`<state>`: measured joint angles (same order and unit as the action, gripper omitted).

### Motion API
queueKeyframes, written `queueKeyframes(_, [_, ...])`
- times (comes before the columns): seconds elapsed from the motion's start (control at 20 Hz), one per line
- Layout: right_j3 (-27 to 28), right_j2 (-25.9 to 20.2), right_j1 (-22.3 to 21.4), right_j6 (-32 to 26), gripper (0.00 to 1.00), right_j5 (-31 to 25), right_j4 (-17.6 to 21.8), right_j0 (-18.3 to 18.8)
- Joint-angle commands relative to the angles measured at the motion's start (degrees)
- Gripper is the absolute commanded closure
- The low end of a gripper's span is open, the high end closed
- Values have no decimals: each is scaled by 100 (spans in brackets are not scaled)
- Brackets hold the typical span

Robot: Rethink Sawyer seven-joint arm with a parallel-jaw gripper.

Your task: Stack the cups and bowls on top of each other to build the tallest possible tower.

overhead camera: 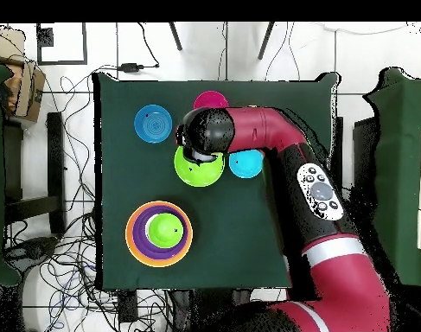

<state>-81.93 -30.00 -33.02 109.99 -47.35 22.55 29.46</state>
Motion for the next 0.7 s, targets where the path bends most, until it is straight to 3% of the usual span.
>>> queueKeyframes(0.05, [-536, -240, -234, -984, 0, 110, 373, -16])
queueKeyframes(0.7, [-81, -249, -6, -830, 0, -91, 366, -317])
